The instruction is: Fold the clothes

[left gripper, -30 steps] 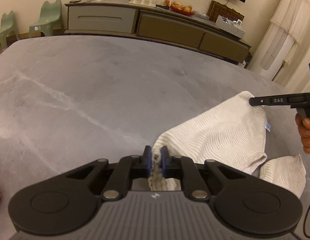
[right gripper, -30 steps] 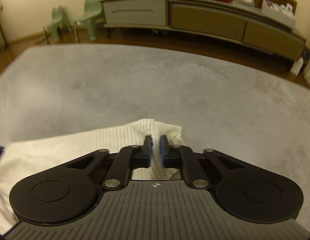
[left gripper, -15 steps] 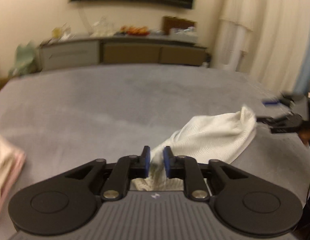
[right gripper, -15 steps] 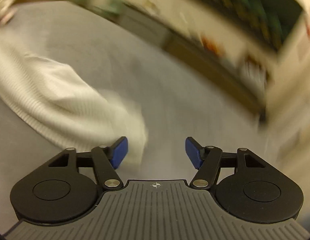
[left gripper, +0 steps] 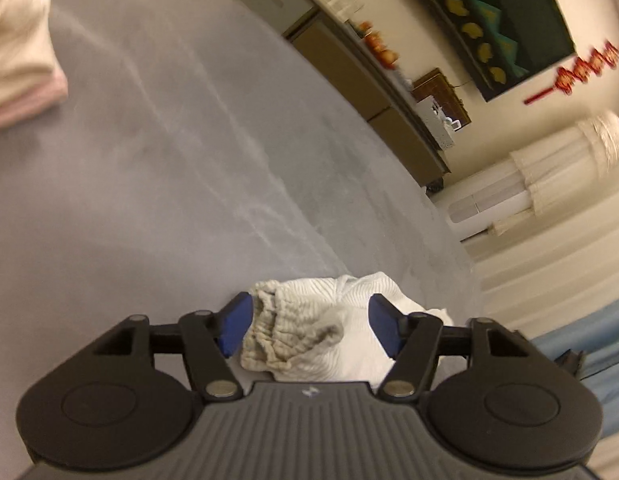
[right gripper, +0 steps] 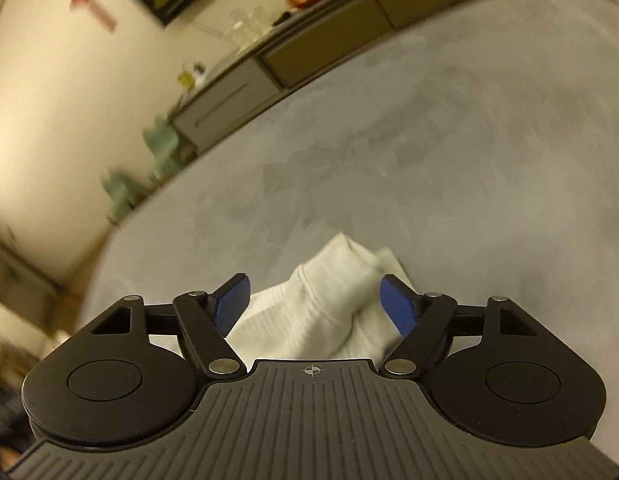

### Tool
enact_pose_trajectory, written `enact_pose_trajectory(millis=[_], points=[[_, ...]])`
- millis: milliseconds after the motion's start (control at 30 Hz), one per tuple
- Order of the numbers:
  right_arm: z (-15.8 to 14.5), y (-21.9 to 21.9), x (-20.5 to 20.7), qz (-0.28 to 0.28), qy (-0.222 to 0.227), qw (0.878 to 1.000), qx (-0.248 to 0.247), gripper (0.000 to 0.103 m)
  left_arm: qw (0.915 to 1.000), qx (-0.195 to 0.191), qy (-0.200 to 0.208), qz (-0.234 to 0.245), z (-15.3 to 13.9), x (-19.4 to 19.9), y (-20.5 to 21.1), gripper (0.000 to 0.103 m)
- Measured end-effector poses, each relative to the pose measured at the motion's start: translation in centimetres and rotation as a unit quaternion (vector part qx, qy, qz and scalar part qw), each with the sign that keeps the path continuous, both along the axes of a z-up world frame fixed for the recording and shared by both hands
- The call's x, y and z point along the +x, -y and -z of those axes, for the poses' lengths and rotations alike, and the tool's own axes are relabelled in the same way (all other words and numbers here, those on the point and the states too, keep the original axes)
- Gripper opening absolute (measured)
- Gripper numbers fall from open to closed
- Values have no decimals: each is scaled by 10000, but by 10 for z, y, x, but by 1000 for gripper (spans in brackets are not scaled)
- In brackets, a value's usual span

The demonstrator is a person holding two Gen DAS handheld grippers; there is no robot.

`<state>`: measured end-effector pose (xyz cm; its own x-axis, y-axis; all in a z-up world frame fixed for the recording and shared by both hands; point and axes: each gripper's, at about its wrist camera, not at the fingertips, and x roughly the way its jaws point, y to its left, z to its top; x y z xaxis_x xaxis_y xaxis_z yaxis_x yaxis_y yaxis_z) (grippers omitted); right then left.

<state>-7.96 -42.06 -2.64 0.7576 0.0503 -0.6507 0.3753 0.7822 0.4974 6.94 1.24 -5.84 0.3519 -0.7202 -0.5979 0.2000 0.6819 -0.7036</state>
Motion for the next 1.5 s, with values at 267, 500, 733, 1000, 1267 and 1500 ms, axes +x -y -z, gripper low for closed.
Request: enact_pose_trajectory(millis=[267,500,733,1000,1267,1500], points=[[12,-18,57,-658,-919,9814,-1554,53,9797,1320,1410,542,-12,-20,47,59],[-23,-30,48,-1041,-147,9670,-2319,24,9471,1647,2732,353,-42,-28,48,7],[-32,-18,-13,-719,679,9567,-2738,81,9125,1783,3400,1412,-36,-76,44,15],[-5,36,-23,573,-195,9949,-808,77,9121,2203,2903,1879,-2,-84,63,22],[-4,8,11,-89,-523,9848,-1652,83,9352,2031,2523,1434,-15,-60,55,59],[-13,-14,15,-704,-664,9702,-2220,83,9205,2218,2812,1566,-23,-62,77,67]])
